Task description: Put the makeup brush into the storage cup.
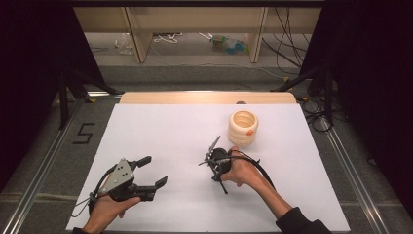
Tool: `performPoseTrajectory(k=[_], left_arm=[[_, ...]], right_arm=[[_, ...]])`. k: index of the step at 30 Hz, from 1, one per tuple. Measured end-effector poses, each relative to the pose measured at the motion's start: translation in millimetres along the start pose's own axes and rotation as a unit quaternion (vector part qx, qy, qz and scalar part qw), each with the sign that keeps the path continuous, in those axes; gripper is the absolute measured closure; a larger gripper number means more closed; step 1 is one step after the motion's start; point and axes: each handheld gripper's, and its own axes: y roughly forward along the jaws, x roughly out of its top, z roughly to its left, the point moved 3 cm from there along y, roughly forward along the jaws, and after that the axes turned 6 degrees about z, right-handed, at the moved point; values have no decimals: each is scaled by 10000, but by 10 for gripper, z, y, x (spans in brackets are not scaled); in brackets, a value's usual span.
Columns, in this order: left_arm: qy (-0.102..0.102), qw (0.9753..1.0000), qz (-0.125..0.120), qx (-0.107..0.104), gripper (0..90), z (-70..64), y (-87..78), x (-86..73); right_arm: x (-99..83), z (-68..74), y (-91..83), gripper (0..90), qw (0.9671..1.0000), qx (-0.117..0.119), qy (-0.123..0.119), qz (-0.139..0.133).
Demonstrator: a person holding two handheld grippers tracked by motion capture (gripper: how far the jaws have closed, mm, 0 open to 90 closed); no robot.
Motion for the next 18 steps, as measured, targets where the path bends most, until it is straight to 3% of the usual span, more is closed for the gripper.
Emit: performPoseTrajectory(k=[18], left_arm=[[-7, 10000, -4, -11, 164, -4, 1, 0]], right_arm=[[28, -9, -2, 666, 9999, -23, 17, 142]])
